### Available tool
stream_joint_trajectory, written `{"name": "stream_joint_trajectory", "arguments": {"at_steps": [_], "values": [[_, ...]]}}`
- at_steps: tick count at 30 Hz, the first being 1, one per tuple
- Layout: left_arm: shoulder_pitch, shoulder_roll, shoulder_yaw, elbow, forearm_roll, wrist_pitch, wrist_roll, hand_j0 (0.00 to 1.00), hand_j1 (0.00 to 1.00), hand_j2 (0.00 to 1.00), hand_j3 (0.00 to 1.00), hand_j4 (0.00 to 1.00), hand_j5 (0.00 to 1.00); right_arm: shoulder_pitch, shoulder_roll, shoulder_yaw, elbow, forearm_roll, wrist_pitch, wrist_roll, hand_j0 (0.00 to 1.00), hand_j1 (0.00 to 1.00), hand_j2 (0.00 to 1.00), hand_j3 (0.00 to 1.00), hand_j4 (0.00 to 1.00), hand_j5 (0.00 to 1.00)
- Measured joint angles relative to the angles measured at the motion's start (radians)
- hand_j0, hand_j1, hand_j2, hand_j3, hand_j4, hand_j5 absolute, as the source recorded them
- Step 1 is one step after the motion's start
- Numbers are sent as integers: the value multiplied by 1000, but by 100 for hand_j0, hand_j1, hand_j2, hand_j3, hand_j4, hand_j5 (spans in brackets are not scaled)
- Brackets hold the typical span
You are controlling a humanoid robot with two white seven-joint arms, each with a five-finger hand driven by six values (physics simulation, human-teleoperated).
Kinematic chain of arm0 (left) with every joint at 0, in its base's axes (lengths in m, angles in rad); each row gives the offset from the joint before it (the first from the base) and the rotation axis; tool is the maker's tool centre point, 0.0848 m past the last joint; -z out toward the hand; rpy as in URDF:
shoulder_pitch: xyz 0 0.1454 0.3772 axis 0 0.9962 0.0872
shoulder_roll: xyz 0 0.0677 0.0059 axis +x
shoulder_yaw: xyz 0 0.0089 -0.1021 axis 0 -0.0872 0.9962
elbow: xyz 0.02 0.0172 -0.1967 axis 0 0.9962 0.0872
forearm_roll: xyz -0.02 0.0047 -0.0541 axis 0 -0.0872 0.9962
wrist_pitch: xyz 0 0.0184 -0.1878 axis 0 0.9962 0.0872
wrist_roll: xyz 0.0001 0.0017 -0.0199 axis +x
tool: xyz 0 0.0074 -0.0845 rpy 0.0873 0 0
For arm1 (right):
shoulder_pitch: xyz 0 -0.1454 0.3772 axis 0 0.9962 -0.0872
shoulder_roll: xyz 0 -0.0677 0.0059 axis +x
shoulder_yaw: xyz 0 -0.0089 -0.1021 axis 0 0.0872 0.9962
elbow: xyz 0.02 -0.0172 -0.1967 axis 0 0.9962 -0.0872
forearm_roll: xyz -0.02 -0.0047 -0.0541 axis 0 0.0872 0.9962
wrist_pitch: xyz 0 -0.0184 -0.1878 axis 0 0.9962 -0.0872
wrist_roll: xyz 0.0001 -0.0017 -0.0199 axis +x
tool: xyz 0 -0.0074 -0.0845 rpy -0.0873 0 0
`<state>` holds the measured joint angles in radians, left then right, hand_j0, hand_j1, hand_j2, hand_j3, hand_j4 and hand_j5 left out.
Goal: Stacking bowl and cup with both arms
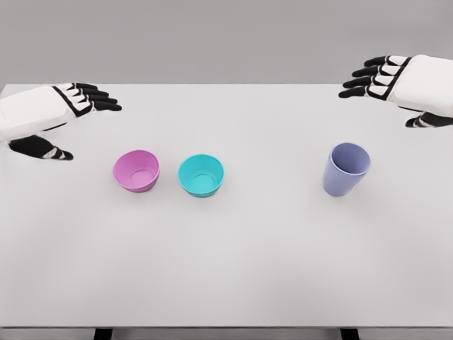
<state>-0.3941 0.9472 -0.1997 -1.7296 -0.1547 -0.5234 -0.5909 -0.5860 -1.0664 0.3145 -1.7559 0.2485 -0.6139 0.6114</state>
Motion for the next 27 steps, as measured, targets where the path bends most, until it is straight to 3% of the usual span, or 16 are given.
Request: {"name": "stream_joint_trajectory", "arguments": {"at_steps": [2, 5, 9, 12, 17, 22, 27], "values": [[-130, 17, -113, -4, 26, 77, -10, 100, 100, 100, 100, 100, 100, 6, 1, 2, 0, 0, 0, 0, 100, 100, 100, 100, 100, 100], [-355, 74, -380, -3, 131, 198, -17, 100, 100, 100, 100, 100, 100, 8, 0, 4, 0, 0, 0, 0, 100, 100, 100, 100, 100, 100], [-547, 117, -674, -6, 243, 342, -19, 100, 100, 100, 100, 100, 100, 17, 0, 4, 0, 0, 0, 0, 100, 100, 100, 100, 100, 100], [-615, 126, -838, -6, 281, 415, -20, 100, 100, 100, 100, 100, 100, 18, 0, 5, 0, 0, 0, 0, 100, 100, 100, 100, 100, 100], [-615, 131, -942, -7, 291, 464, -20, 100, 100, 100, 100, 100, 100, 40, 0, 6, 0, 1, 0, 0, 100, 100, 100, 100, 100, 100], [-620, 125, -962, -9, 252, 474, -20, 100, 100, 100, 100, 100, 100, 40, -5, 6, 0, 1, 0, 0, 100, 100, 100, 100, 100, 100], [-634, 103, -963, -15, 157, 469, -20, 100, 100, 100, 100, 100, 100, 38, -9, 6, 0, 1, 0, 0, 100, 100, 100, 100, 100, 100]]}}
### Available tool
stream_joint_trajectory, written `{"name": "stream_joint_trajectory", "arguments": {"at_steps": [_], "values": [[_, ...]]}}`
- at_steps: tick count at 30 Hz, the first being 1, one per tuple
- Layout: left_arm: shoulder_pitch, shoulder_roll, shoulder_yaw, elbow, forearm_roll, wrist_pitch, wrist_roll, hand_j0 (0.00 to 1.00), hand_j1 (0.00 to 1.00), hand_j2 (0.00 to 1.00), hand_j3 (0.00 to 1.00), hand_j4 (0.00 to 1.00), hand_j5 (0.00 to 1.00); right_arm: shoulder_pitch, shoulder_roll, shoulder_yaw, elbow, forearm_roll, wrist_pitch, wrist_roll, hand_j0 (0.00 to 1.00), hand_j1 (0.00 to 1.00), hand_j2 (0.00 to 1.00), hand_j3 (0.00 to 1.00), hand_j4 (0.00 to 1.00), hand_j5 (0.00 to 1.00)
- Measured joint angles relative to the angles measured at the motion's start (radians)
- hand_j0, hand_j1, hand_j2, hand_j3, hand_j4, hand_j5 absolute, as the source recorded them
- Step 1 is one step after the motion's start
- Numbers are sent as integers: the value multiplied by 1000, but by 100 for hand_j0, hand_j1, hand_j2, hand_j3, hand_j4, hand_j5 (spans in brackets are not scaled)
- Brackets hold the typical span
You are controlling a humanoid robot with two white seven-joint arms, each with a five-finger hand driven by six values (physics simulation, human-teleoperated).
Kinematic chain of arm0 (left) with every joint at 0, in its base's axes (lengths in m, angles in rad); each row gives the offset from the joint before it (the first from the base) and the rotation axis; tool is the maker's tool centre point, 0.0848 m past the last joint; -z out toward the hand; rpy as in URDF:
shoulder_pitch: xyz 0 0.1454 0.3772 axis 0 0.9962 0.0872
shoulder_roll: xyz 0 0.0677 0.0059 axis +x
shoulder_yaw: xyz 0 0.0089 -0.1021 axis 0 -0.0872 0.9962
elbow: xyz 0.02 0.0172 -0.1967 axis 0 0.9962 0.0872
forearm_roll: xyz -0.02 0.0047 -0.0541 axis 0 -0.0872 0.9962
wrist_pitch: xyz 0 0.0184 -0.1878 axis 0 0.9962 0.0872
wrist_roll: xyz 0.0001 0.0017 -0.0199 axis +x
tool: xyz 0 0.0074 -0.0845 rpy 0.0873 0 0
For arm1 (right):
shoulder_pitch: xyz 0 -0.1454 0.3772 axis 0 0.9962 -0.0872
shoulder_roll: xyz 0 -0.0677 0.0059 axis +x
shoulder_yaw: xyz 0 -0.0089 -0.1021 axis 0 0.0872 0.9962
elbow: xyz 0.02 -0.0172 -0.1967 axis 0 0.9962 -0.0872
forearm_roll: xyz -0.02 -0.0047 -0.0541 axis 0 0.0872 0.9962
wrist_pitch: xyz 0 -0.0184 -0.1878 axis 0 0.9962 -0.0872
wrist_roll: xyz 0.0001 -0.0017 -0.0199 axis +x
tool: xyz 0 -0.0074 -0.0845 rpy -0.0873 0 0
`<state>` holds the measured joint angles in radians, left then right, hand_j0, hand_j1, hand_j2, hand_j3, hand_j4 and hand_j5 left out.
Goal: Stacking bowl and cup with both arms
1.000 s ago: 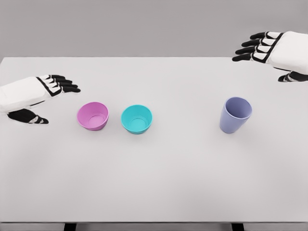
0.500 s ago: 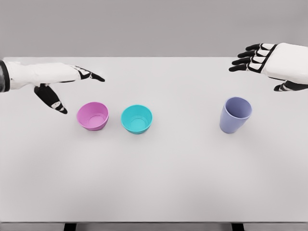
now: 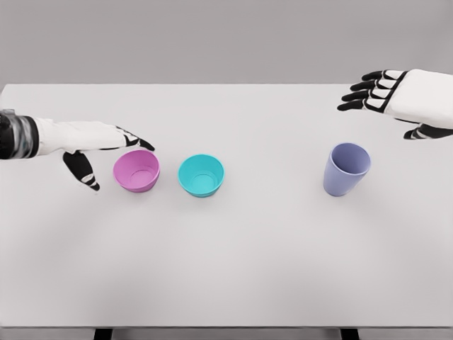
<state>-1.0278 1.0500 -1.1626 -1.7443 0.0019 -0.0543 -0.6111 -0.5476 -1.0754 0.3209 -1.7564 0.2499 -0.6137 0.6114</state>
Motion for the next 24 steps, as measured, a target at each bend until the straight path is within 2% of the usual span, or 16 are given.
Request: {"name": "stream_joint_trajectory", "arguments": {"at_steps": [15, 24], "values": [[8, -73, -2, -4, -179, -4, 0, 100, 100, 100, 100, 100, 100, 0, -14, 1, 0, 0, 0, 0, 100, 100, 100, 100, 100, 100], [25, -86, -2, 1, -206, 1, 0, 100, 100, 100, 100, 100, 100, -2, -34, 7, 0, 0, 0, 0, 100, 100, 100, 100, 100, 100]]}}
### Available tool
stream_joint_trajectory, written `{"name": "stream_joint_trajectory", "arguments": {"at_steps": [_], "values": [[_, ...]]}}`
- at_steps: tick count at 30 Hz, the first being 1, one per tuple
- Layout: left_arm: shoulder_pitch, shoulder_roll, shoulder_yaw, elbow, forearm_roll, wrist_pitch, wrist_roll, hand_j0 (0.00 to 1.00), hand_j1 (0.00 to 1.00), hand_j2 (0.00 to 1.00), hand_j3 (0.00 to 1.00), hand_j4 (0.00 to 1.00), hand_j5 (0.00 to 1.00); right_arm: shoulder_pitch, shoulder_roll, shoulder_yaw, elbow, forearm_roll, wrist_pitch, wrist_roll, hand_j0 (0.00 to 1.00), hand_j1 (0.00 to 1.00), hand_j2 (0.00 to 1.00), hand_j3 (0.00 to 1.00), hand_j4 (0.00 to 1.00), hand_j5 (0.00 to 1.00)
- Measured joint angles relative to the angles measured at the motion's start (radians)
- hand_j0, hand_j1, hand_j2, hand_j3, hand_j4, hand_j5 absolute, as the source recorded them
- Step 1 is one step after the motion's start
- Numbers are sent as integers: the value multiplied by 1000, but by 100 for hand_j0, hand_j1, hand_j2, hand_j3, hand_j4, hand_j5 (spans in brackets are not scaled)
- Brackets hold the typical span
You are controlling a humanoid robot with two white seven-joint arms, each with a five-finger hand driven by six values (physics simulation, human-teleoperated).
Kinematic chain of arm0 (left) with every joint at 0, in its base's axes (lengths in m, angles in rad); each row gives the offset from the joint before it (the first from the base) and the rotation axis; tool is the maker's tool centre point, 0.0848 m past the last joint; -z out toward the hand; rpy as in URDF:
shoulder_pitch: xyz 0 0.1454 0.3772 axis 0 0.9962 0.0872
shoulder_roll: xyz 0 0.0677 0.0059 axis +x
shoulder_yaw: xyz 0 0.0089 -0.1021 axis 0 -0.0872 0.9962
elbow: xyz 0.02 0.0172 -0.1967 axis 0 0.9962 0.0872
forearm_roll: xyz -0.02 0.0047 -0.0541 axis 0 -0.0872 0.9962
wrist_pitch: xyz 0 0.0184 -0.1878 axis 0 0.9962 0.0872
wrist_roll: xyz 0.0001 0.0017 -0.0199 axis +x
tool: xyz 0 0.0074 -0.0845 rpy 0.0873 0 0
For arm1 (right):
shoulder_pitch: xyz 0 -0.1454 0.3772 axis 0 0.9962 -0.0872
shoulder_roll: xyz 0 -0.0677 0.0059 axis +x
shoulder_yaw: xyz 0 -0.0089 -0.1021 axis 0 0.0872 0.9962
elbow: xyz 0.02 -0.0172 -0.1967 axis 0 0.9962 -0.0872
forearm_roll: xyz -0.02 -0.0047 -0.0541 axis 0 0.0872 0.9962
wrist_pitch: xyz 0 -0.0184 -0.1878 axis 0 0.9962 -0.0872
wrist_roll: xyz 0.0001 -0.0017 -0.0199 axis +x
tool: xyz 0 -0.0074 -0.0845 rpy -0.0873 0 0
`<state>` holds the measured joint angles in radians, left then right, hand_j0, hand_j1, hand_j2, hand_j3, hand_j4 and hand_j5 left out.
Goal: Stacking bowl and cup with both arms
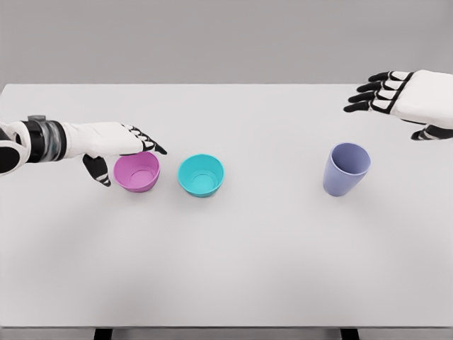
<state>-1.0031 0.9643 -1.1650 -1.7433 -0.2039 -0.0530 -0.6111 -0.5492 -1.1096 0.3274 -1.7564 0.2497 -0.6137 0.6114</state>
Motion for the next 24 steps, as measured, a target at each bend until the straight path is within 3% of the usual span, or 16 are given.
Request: {"name": "stream_joint_trajectory", "arguments": {"at_steps": [14, 20, 22, 24], "values": [[20, -29, 3, 8, -34, 4, 0, 100, 100, 100, 100, 100, 100, 11, -35, 5, 0, 0, 0, 0, 100, 100, 100, 100, 100, 100], [31, -33, 2, 10, -39, 4, 0, 100, 100, 100, 100, 100, 100, 6, -97, 12, 0, -2, 0, 0, 100, 100, 100, 100, 100, 100], [35, -33, 2, 14, -42, 5, 0, 100, 100, 100, 100, 100, 100, -5, -87, 7, 1, -9, 0, 0, 100, 100, 100, 100, 100, 100], [35, -34, 2, 17, -45, 5, 0, 100, 100, 100, 100, 100, 100, 5, -31, -14, 1, -62, -1, 0, 100, 100, 100, 100, 100, 100]]}}
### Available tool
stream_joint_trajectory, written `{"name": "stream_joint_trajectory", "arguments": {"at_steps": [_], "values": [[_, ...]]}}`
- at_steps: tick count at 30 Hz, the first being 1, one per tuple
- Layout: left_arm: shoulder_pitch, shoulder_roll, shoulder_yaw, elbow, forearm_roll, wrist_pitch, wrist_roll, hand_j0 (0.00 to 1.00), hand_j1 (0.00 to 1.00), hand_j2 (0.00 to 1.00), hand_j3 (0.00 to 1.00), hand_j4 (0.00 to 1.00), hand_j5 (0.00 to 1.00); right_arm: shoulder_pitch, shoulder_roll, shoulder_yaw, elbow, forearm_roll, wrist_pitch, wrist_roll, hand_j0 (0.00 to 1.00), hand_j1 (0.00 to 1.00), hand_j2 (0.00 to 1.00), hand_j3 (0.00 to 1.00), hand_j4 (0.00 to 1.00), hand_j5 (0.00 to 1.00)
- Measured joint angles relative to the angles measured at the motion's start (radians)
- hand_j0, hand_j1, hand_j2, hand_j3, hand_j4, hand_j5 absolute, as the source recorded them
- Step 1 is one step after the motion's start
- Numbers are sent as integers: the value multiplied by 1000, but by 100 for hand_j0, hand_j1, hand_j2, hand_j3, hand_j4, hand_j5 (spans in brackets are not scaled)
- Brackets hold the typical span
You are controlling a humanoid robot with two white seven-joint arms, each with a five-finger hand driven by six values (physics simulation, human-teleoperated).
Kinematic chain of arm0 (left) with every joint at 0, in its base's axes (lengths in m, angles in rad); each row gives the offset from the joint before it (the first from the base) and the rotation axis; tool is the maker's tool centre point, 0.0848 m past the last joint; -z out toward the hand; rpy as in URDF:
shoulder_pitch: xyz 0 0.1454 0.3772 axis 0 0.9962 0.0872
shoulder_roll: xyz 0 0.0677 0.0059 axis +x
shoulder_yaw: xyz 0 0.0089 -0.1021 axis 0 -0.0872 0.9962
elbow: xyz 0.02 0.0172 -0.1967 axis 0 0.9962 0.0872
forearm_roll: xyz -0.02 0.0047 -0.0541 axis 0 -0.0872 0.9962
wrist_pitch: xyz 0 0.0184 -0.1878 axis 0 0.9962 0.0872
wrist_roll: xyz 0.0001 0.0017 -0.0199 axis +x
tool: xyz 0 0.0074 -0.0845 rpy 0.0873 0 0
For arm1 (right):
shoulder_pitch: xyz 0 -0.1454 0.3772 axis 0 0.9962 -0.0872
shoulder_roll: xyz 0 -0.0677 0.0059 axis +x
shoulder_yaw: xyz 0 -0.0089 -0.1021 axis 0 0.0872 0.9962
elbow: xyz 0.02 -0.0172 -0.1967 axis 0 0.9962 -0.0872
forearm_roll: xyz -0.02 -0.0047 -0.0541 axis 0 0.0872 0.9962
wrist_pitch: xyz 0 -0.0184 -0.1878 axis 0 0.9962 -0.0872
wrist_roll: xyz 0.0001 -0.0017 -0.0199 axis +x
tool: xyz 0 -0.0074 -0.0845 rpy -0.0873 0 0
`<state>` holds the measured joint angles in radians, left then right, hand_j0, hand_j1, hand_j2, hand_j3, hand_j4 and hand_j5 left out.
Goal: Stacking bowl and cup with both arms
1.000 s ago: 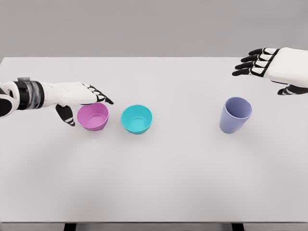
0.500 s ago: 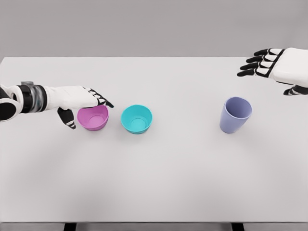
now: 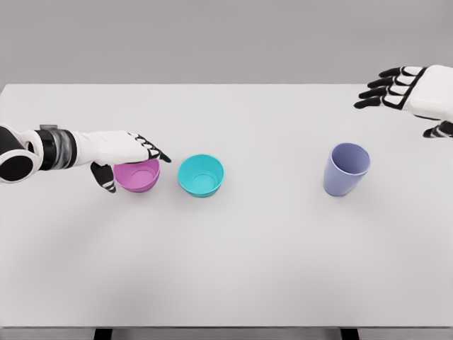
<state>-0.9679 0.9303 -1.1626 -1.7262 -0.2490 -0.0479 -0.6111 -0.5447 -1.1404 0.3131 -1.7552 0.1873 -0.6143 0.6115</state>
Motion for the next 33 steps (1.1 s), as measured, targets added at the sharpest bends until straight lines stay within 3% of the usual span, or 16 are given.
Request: {"name": "stream_joint_trajectory", "arguments": {"at_steps": [2, 6, 15, 33], "values": [[8, -1, 0, 5, -2, 0, 0, 100, 100, 100, 100, 100, 100, 28, 23, -37, 0, -60, 0, 0, 100, 100, 100, 100, 100, 100], [9, -7, 2, 13, -6, 0, 0, 100, 100, 100, 100, 100, 100, 41, -6, -50, -1, -106, 1, 0, 100, 100, 100, 100, 100, 100], [9, -26, 5, 38, -10, -1, 0, 100, 100, 100, 100, 100, 100, 38, -74, -7, -1, -107, 0, 0, 100, 100, 100, 100, 100, 100], [21, -57, 4, 84, -11, -6, 0, 100, 100, 100, 100, 100, 100, 23, -88, 27, -1, -106, 1, 0, 100, 100, 100, 100, 100, 100]]}}
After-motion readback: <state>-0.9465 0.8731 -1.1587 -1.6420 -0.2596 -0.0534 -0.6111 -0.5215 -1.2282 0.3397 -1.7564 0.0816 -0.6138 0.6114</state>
